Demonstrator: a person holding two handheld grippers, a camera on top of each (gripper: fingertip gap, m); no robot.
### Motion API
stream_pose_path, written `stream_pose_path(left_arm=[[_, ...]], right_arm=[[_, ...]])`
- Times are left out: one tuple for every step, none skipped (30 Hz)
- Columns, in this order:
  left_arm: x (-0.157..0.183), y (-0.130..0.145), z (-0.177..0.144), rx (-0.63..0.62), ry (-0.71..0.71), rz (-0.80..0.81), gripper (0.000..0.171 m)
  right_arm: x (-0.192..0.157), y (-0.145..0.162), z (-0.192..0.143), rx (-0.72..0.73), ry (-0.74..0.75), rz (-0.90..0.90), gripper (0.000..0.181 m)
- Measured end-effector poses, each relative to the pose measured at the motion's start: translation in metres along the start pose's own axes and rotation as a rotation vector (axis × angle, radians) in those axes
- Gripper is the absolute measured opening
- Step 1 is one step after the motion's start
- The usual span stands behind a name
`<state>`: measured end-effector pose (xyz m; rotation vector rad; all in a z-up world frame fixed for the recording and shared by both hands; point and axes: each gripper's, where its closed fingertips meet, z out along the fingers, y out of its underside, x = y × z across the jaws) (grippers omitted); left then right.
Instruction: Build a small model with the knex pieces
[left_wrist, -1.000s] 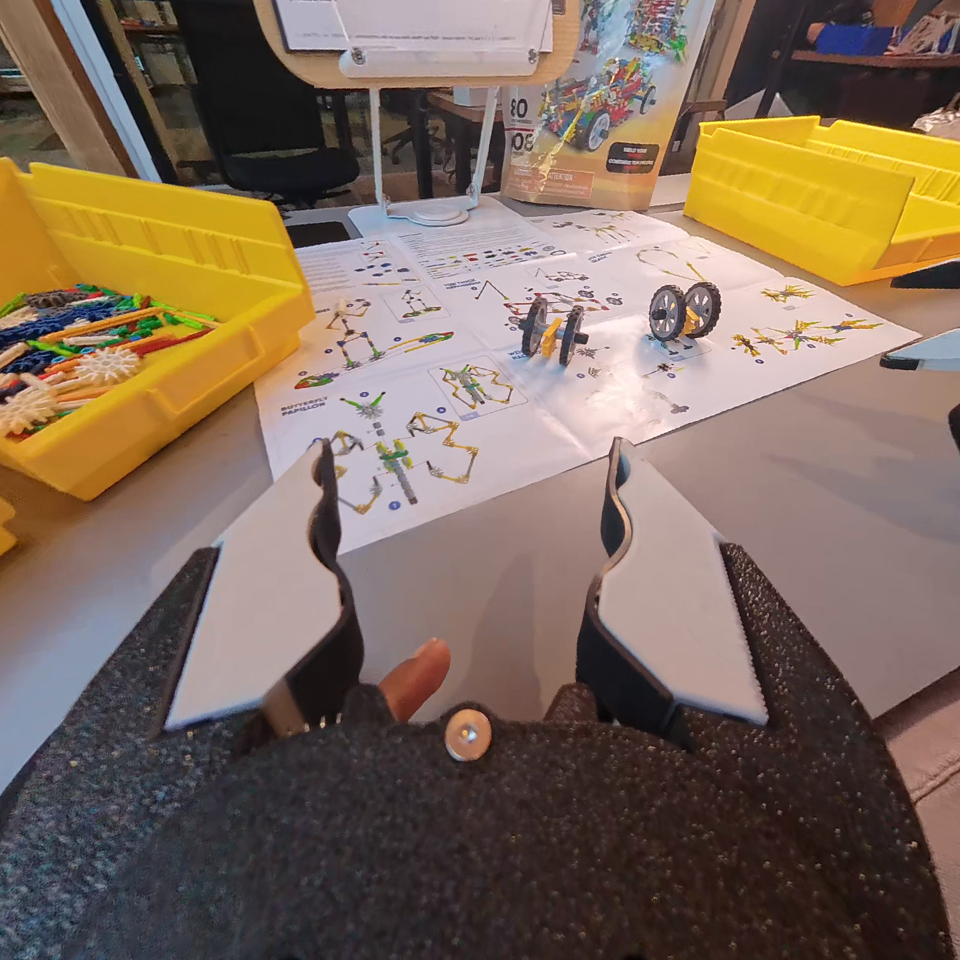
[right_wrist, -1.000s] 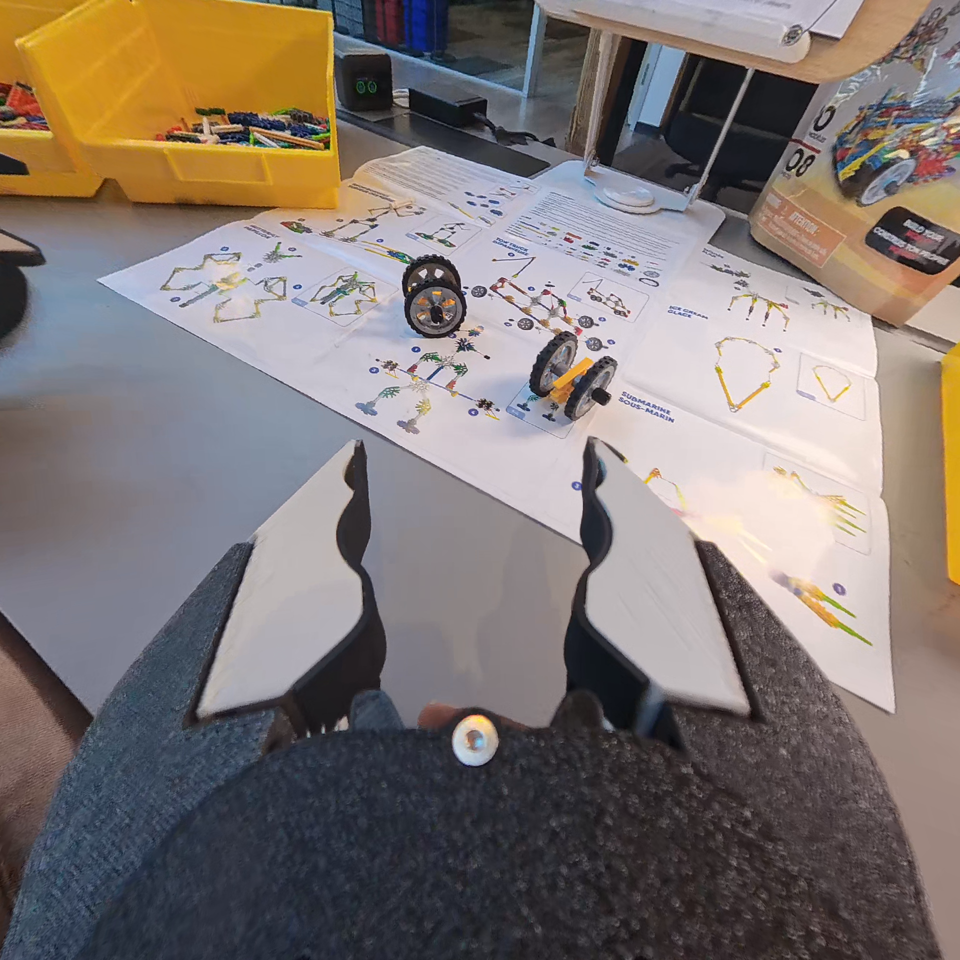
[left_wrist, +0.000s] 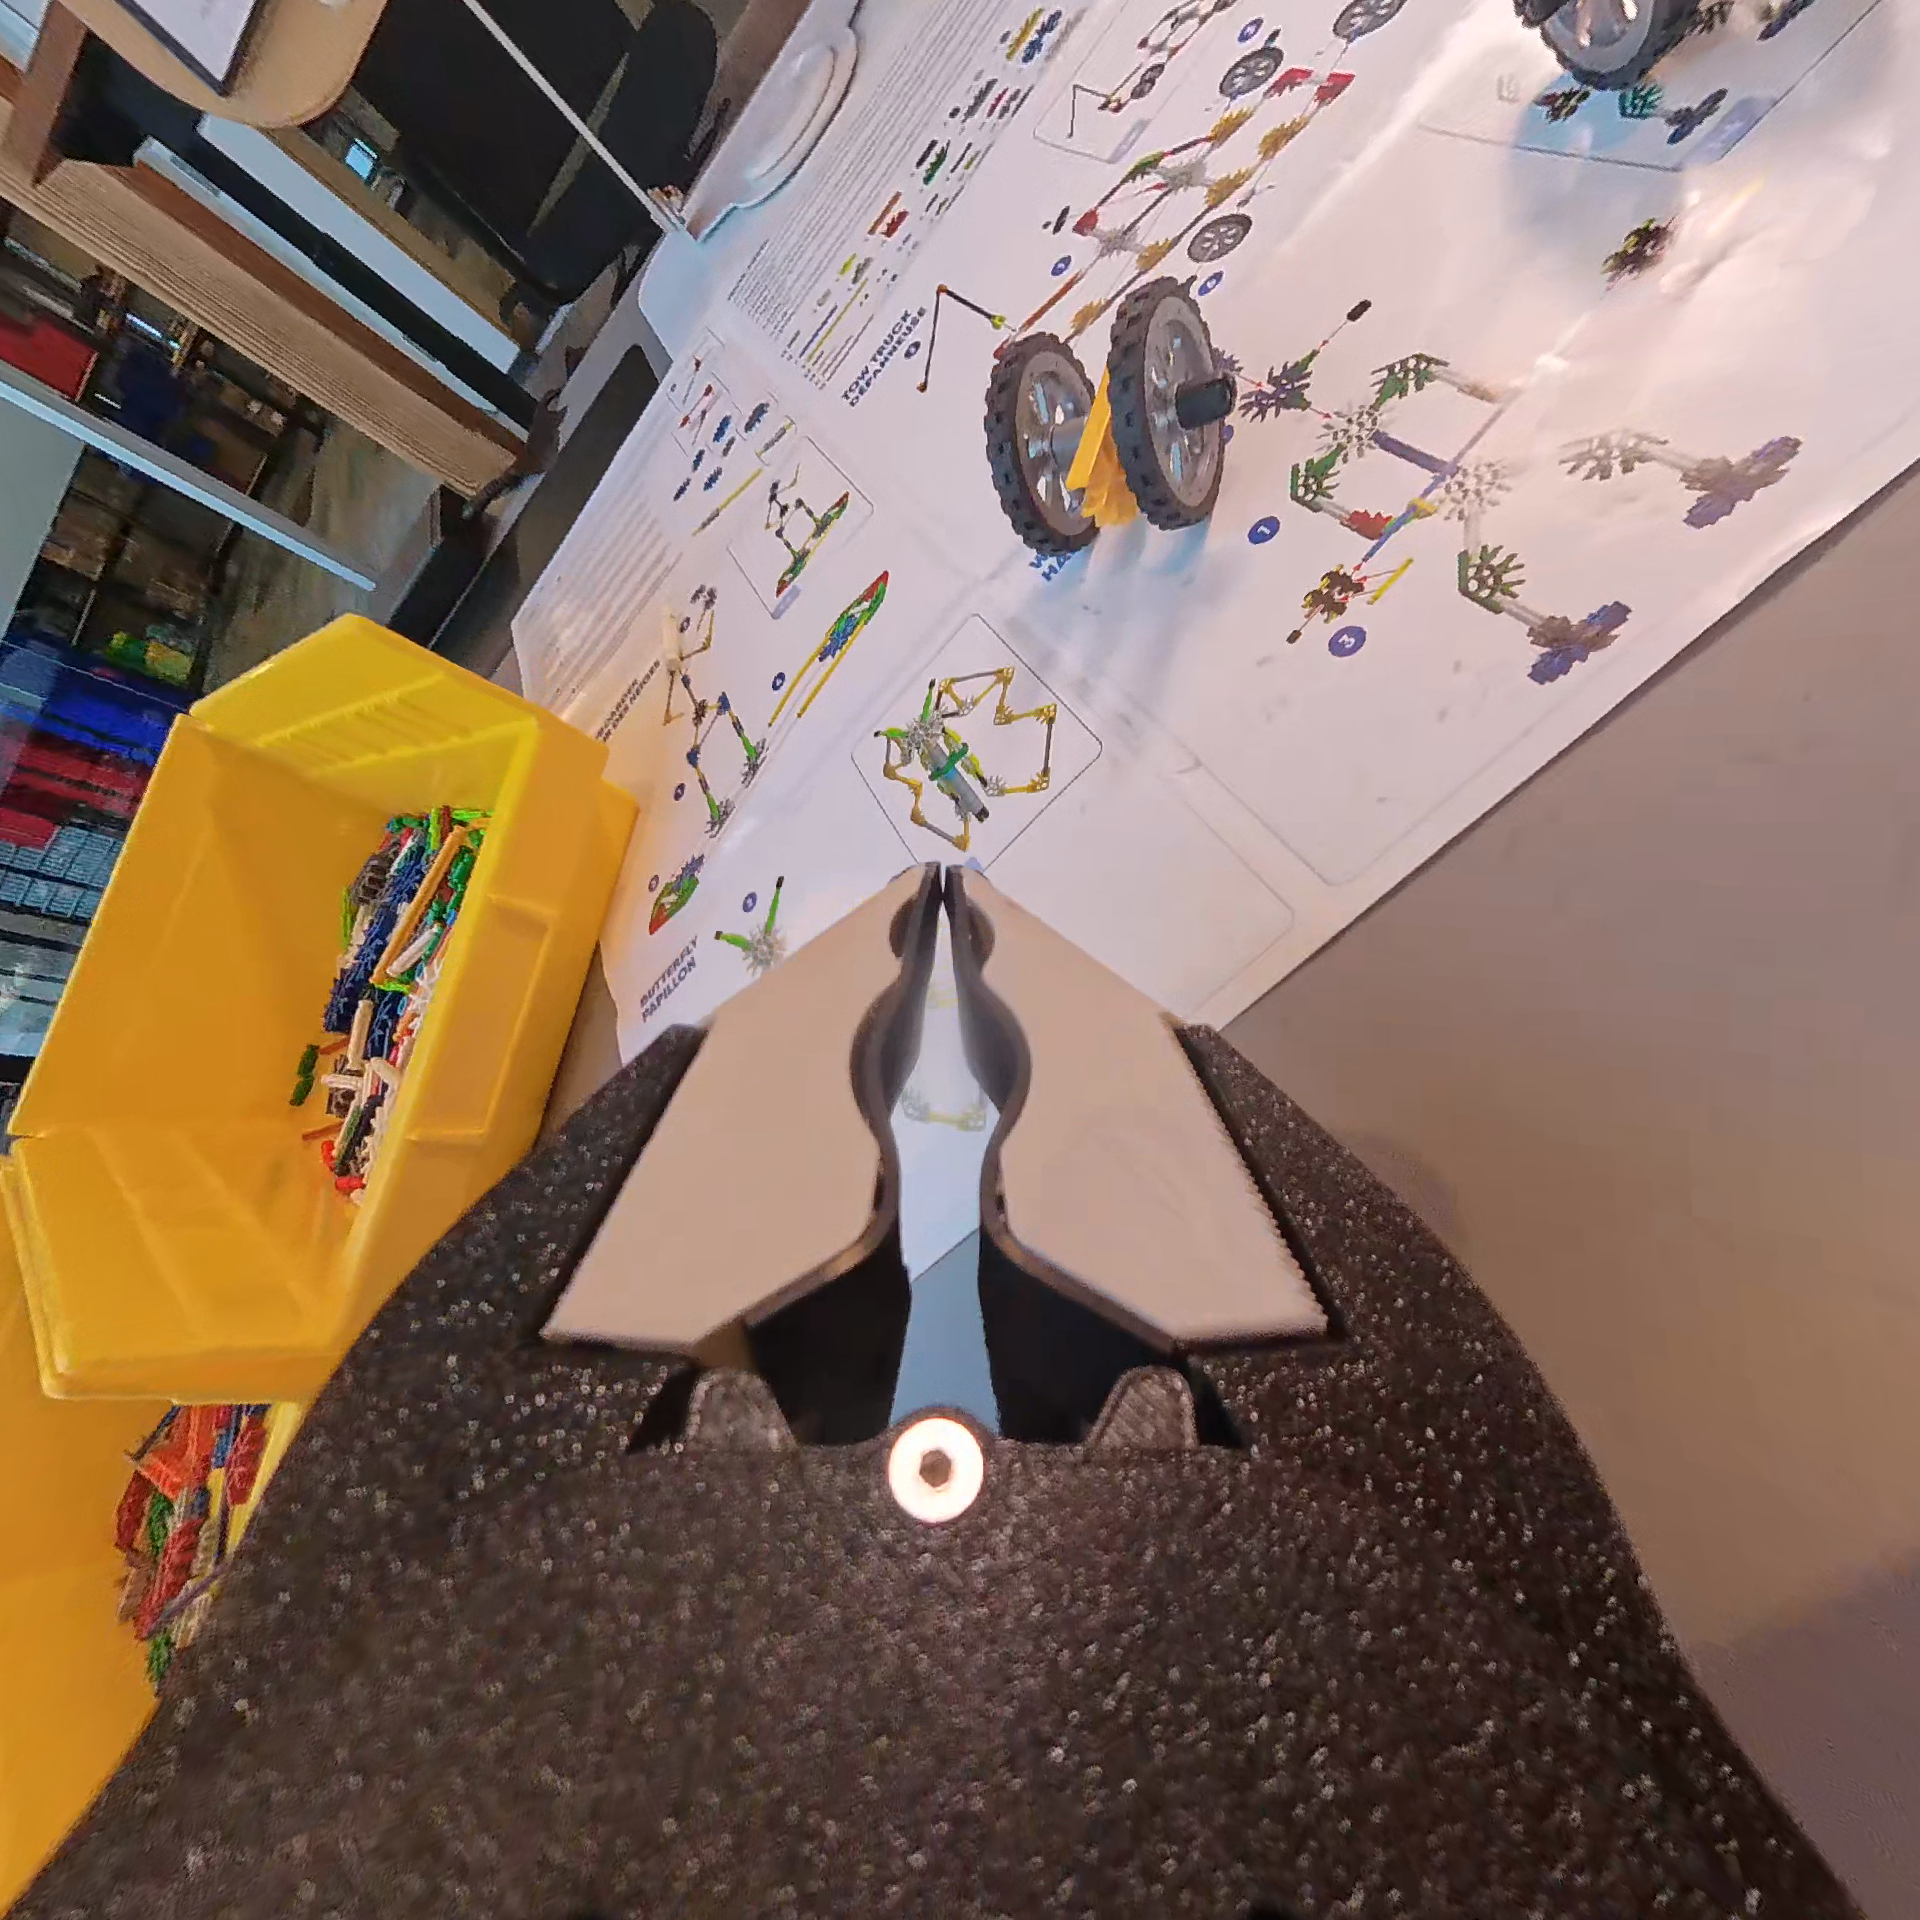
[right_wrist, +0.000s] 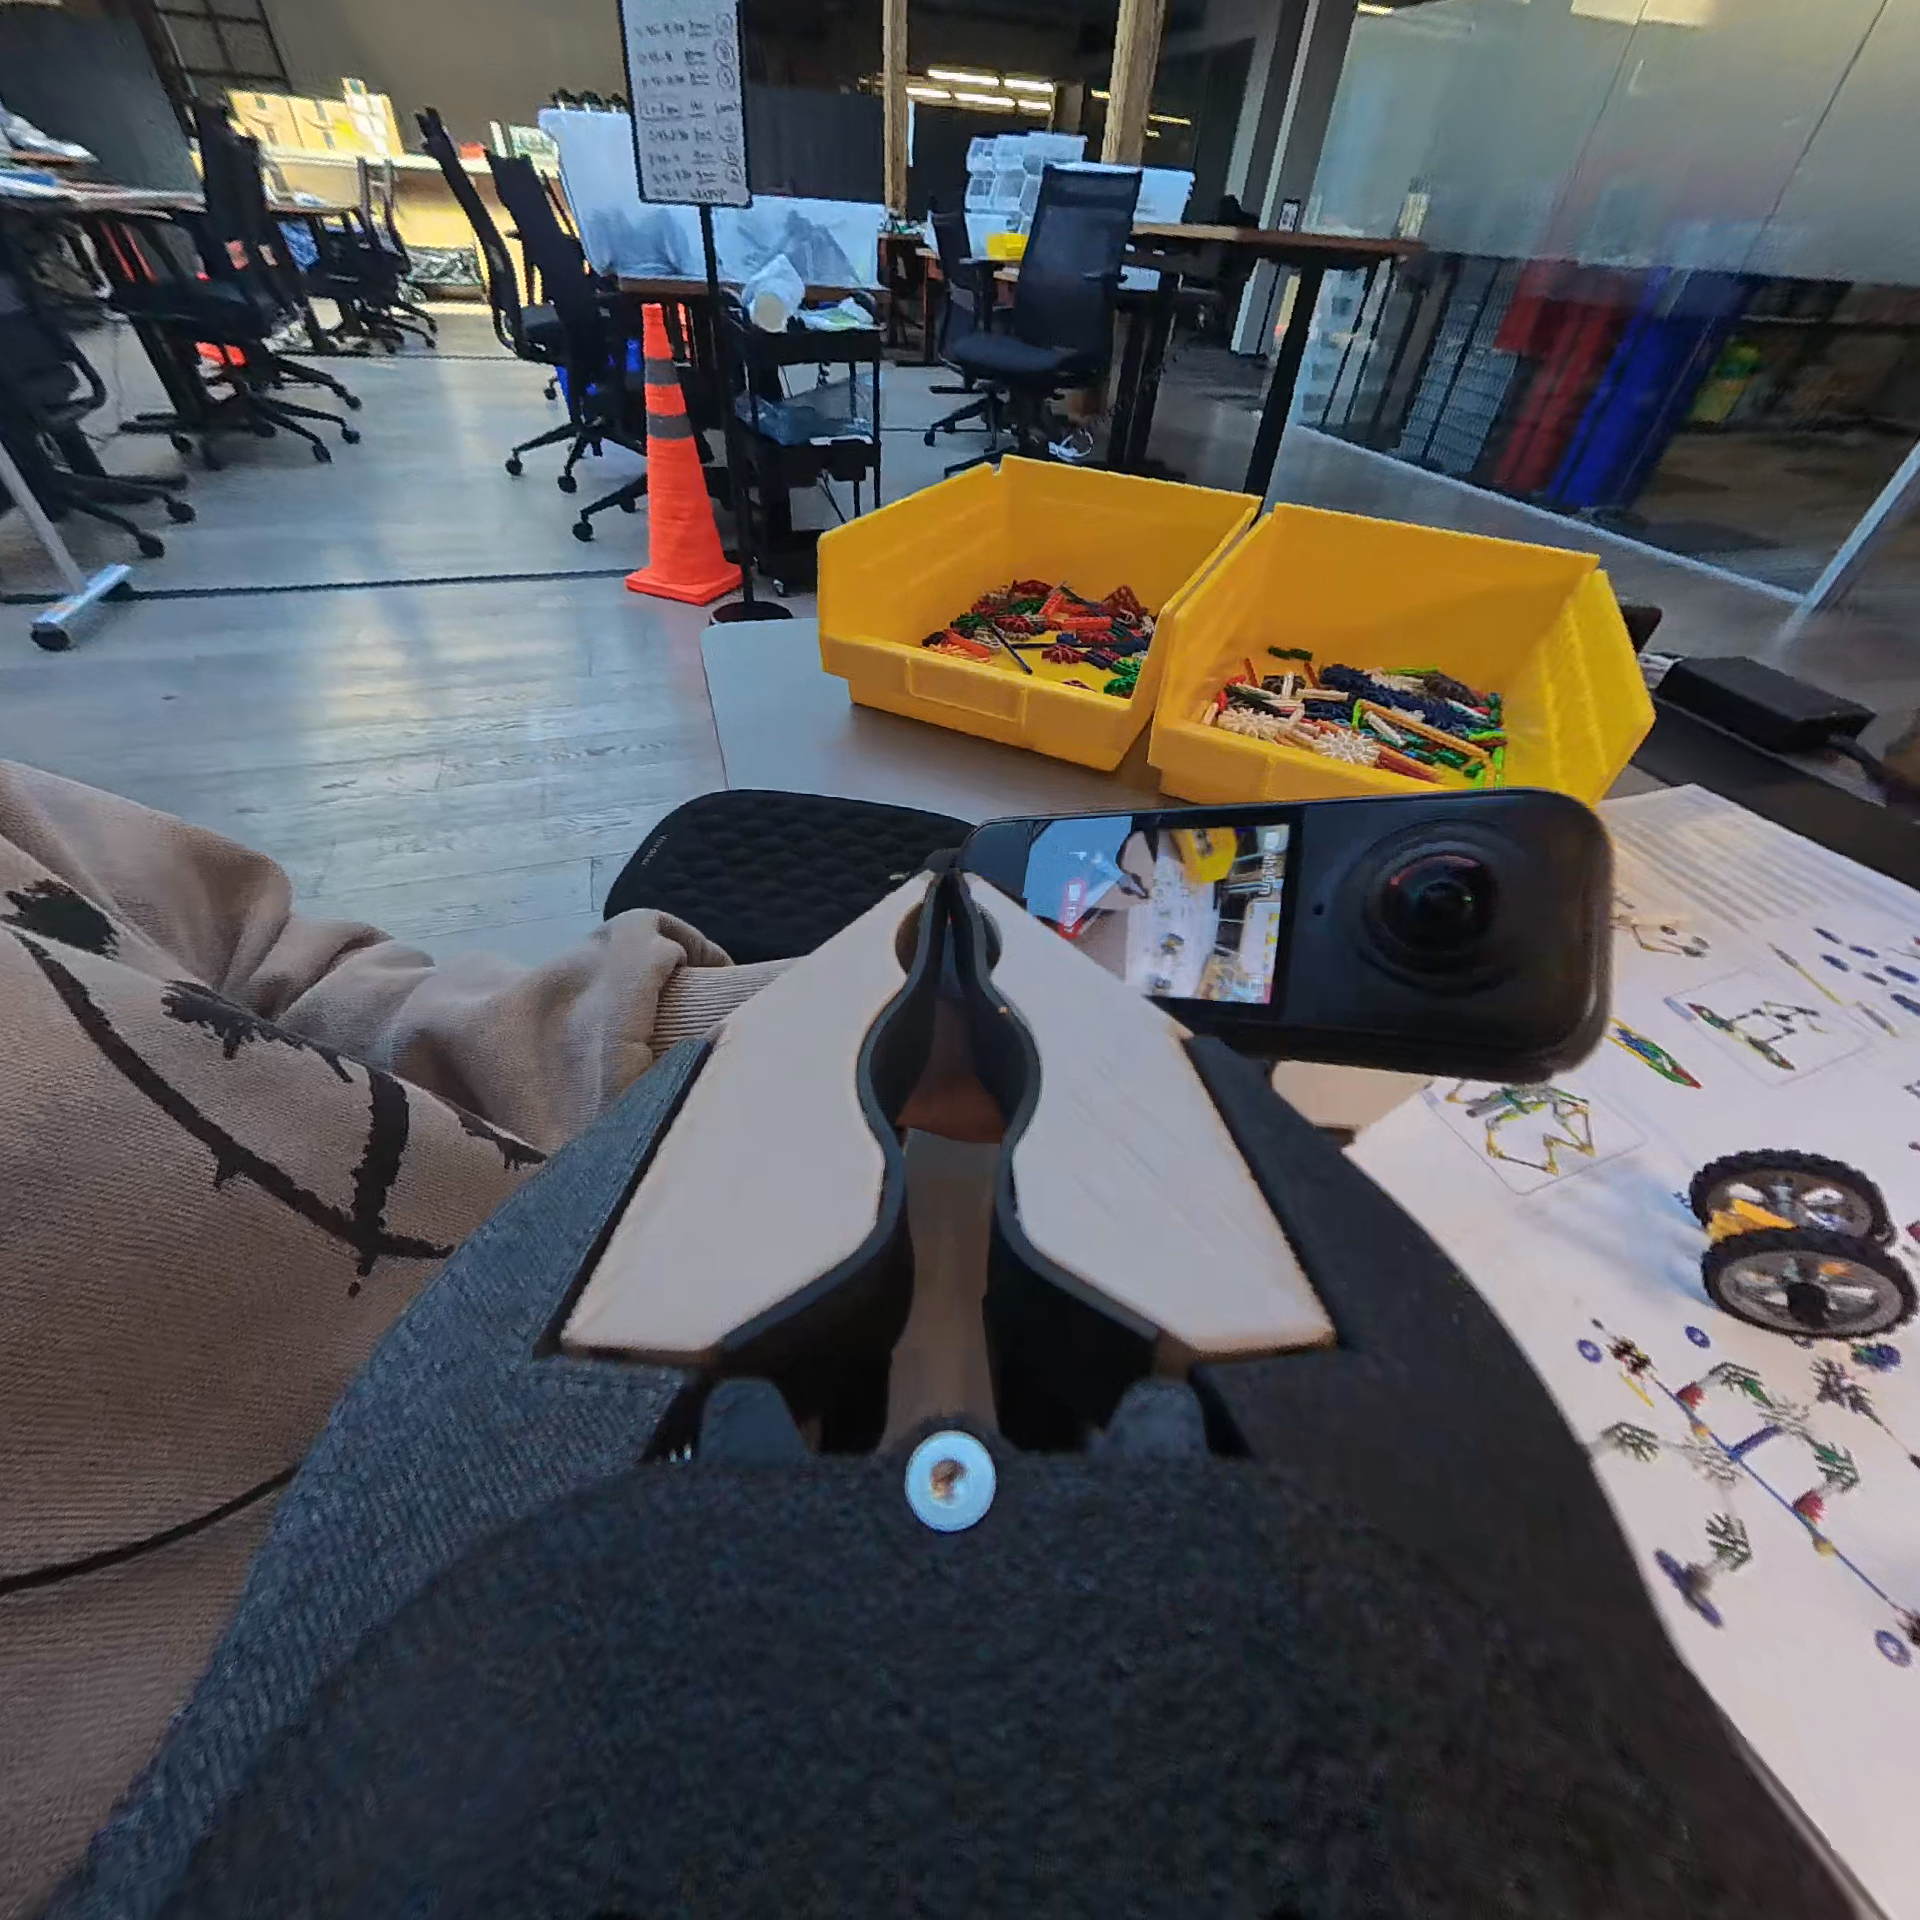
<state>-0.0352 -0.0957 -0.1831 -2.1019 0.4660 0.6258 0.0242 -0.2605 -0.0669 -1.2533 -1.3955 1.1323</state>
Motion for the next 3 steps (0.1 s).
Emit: stream_pose_path(left_arm=[[-0.0002, 0.0000, 0.0021, -0.004, -0.002, 0.002, 0.000], [-0.0011, 0.0007, 0.0036, -0.009, -0.008, 0.010, 0.000], [-0.0029, 0.0010, 0.0039, -0.011, -0.021, 0.019, 0.000]], right_arm=[[0.0018, 0.0027, 0.0010, -0.008, 0.007, 0.010, 0.000], [0.0046, 0.0053, 0.0021, -0.016, 0.020, 0.012, 0.000], [0.0091, 0.0072, 0.0032, -0.022, 0.044, 0.013, 0.000]])
